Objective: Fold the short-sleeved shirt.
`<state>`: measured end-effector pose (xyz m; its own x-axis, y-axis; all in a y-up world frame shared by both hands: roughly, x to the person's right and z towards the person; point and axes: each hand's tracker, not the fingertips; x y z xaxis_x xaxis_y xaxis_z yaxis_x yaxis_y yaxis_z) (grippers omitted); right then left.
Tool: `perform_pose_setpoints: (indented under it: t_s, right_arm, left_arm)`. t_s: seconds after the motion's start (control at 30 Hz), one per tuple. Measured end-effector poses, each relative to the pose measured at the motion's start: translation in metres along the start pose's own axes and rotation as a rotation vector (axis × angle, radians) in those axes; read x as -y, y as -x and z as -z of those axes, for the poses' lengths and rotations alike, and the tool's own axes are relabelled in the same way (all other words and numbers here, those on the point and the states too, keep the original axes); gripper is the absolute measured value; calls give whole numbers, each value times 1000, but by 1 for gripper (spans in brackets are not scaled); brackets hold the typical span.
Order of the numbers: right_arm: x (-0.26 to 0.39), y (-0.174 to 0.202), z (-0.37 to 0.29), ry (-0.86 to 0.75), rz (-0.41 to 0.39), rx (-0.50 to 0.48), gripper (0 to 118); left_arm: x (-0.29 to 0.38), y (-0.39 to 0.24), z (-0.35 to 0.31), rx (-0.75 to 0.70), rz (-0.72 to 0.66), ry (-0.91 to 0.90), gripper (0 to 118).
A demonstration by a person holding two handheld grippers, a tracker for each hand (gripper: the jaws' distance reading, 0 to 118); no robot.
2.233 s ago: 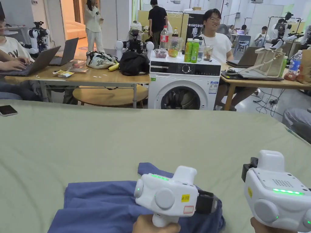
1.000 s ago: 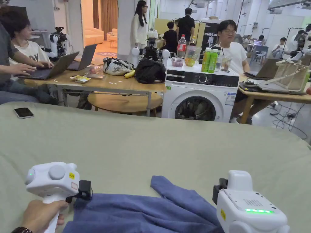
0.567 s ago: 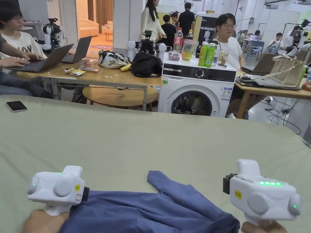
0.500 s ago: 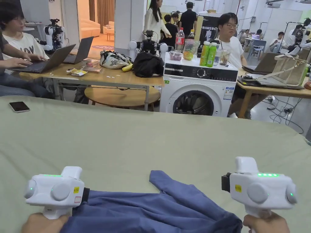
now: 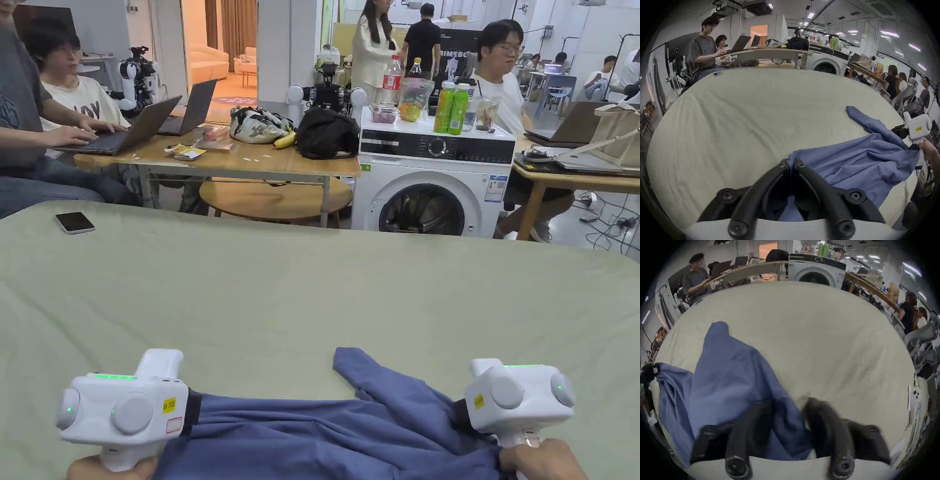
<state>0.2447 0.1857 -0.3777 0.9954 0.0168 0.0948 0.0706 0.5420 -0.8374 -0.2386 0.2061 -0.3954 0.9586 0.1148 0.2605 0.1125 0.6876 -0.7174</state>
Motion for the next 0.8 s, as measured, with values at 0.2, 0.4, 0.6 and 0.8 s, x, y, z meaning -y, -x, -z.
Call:
perform_pose_setpoints:
  t_s: [0.2, 0.4, 0.6, 0.8]
  right_arm:
    - [-1, -25, -43, -185, 50, 71, 0]
    - [-33, -56, -108, -357, 82, 176, 0]
    - [-52, -68, -156, -466, 96, 227, 0]
    - [-71, -53, -188, -530, 104, 231, 0]
  left_arm:
    - [-20, 8, -11, -8, -10, -37, 0]
    - [-69, 30, -47, -69, -25, -168, 0]
    - [-118, 51, -83, -91, -50, -241, 0]
    - [-162, 49, -102, -118, -35, -270, 0]
